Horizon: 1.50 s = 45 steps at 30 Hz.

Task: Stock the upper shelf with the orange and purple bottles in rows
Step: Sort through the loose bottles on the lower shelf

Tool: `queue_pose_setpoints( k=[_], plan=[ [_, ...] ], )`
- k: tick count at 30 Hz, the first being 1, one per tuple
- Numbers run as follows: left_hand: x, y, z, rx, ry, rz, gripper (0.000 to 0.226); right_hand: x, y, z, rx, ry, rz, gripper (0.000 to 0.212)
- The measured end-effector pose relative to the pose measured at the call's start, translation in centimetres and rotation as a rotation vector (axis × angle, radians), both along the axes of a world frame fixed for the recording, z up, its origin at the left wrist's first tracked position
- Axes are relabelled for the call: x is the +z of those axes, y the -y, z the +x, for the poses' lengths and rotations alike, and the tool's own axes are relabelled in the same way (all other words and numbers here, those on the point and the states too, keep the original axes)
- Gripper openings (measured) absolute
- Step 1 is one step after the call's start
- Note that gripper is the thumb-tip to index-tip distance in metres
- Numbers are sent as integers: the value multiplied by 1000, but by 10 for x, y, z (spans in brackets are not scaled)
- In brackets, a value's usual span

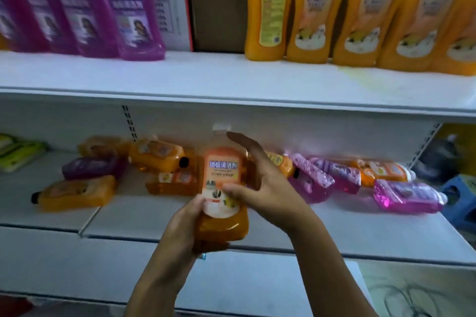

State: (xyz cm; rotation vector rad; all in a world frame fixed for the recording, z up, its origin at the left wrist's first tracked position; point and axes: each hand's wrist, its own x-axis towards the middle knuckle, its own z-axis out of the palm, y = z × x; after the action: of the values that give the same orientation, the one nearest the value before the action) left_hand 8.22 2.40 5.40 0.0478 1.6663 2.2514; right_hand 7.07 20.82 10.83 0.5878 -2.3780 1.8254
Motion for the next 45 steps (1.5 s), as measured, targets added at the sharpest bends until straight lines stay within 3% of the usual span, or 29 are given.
queue_pose_setpoints(
  k=[7, 12, 16, 26, 30, 35, 45],
  plan=[
    [15, 53, 11, 8, -109, -130, 105, 26, 55, -6, 127, -88, 152, 87],
    [24, 97, 22, 140, -132, -130, 83, 43, 107, -11, 235, -138, 176, 85],
    [32, 142, 37, 225, -177, -150, 92, 51, 152, -13, 328, -186, 142, 82],
    [49, 213, 73, 617, -504, -180, 56, 82, 255, -10, 515, -311, 62, 78],
    [52, 224, 78, 803, -655, -252, 75, 90, 279, -11, 547, -300, 13, 77],
    [65, 246, 78, 811, -667, -379, 101, 113, 310, -23, 588, -325, 64, 76],
    [153, 337, -1, 754, -806, -548, 100, 210, 398, -92, 542, -616, 242, 78]
  ],
)
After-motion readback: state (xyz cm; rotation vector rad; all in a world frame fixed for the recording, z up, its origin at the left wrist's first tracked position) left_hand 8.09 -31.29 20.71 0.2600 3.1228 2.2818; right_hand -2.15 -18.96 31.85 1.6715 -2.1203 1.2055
